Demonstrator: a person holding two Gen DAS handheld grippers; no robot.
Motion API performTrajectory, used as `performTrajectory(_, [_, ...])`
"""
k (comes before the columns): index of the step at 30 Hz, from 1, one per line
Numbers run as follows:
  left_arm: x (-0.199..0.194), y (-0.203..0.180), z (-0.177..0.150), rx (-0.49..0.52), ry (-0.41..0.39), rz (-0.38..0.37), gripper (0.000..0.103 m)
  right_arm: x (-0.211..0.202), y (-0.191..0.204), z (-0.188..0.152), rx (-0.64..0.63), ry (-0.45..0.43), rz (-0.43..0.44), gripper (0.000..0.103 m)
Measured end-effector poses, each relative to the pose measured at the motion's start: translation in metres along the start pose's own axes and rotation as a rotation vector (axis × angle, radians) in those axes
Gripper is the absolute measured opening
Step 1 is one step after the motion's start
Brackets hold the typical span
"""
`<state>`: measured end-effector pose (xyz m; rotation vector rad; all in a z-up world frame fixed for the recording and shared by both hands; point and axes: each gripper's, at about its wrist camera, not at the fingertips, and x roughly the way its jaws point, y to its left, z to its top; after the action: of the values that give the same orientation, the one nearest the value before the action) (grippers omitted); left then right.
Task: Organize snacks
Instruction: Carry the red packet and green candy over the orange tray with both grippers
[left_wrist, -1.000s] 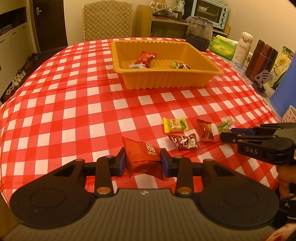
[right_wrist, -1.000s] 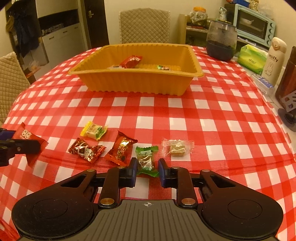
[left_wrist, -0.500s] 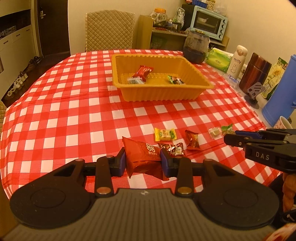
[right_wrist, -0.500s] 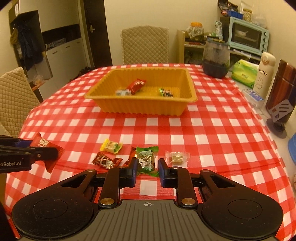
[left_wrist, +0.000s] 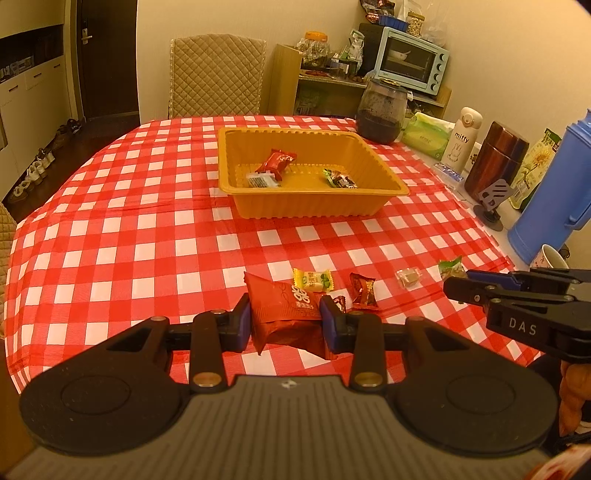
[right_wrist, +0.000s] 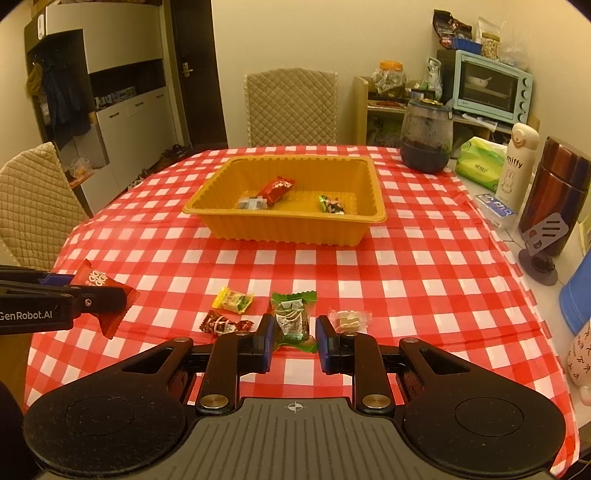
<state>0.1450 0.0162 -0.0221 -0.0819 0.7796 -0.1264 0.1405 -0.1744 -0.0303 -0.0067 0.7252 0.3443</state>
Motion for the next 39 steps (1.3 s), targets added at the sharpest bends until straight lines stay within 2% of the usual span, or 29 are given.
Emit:
performTrajectory(11, [0.001,-0.002,0.007,0.004,-0.007,-0.010,0.034,-0.003,-0.004,0.005,0.014,-0.007,0.003,0.024])
performTrajectory(20, [0.020,-0.008,0.030,0.015,-0.016,-0.032,0.034,0.010,-0.018,0.031,0.039,-0.025,0.006,0.024])
performTrajectory(27, [0.048,-0.004,0.061,-0.001,-0.027,-0.055,0.034,0.033,-0.030,0.064,0.041,-0.039,0.008,0.024])
performTrajectory(39, [0.108,0.009,0.123,0.004,-0.048,-0.033,0.034,0.101,-0.050,0.119,0.079,-0.023,0.031,0.024])
